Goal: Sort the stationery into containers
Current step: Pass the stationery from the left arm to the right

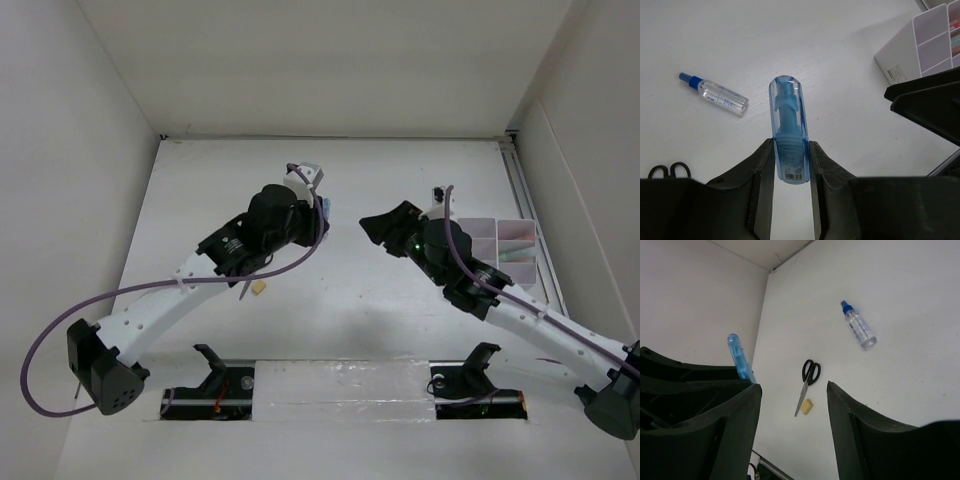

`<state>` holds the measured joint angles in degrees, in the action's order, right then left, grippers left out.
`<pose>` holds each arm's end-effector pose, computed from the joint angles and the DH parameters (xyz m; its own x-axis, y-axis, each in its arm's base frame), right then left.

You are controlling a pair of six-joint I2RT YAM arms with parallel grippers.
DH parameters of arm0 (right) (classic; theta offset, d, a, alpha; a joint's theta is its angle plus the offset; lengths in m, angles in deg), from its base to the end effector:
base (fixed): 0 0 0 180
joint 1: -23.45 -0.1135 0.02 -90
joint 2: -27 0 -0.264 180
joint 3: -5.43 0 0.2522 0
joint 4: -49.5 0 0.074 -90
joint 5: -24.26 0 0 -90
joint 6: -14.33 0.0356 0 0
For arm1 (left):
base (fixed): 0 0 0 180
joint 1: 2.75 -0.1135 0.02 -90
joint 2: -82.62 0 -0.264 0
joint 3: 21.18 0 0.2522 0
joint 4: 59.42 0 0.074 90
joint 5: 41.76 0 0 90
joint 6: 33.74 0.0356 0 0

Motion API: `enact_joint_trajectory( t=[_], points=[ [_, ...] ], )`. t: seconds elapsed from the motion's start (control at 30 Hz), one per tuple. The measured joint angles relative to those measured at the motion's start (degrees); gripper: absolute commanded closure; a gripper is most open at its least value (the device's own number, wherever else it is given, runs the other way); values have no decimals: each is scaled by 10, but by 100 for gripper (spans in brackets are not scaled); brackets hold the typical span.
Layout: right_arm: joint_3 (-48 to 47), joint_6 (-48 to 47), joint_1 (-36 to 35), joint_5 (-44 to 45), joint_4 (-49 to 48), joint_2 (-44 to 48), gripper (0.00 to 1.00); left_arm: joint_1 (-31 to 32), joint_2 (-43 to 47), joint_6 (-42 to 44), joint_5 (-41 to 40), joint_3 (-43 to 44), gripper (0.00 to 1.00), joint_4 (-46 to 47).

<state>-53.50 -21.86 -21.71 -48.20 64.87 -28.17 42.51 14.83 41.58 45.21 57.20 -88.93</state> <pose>0.1674 0.1531 0.3250 -0.4615 0.6273 -0.6273 -0.1618 0.6358 0.7547 0.1926 -0.1917 0.3687 -0.3916 0.0357 -0.9194 0.5943 0.7727 -0.2231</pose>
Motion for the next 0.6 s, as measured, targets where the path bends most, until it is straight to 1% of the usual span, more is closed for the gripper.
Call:
enact_joint_trajectory(
  t=[0.03,0.1,0.13,0.17,0.2,0.27,0.4,0.47,0.57,0.6],
  points=[
    [0,0,1,-3,-4,-3,40,0,3,0,-1,0,100,3],
    [0,1,1,-12,-14,-7,36,0,4,1,-3,0,100,5],
    [0,2,1,-17,-21,-8,31,0,2,1,-3,0,100,5],
    [0,2,1,-20,-26,-9,30,0,-1,3,-2,0,100,5],
    [0,2,1,-24,-31,-10,30,0,-4,3,-2,0,100,5],
    [-3,0,1,-35,-44,-15,26,0,-7,5,2,0,100,5],
    [-11,-2,1,-60,-68,-36,26,0,-7,9,12,0,100,5],
    [-19,-5,1,-71,-76,-54,29,0,-7,9,20,0,100,4],
    [-31,-14,1,-87,-90,-86,31,0,-7,13,31,0,100,4],
    [-32,-17,1,-95,-98,-95,33,0,-7,14,33,0,100,4]
  ],
)
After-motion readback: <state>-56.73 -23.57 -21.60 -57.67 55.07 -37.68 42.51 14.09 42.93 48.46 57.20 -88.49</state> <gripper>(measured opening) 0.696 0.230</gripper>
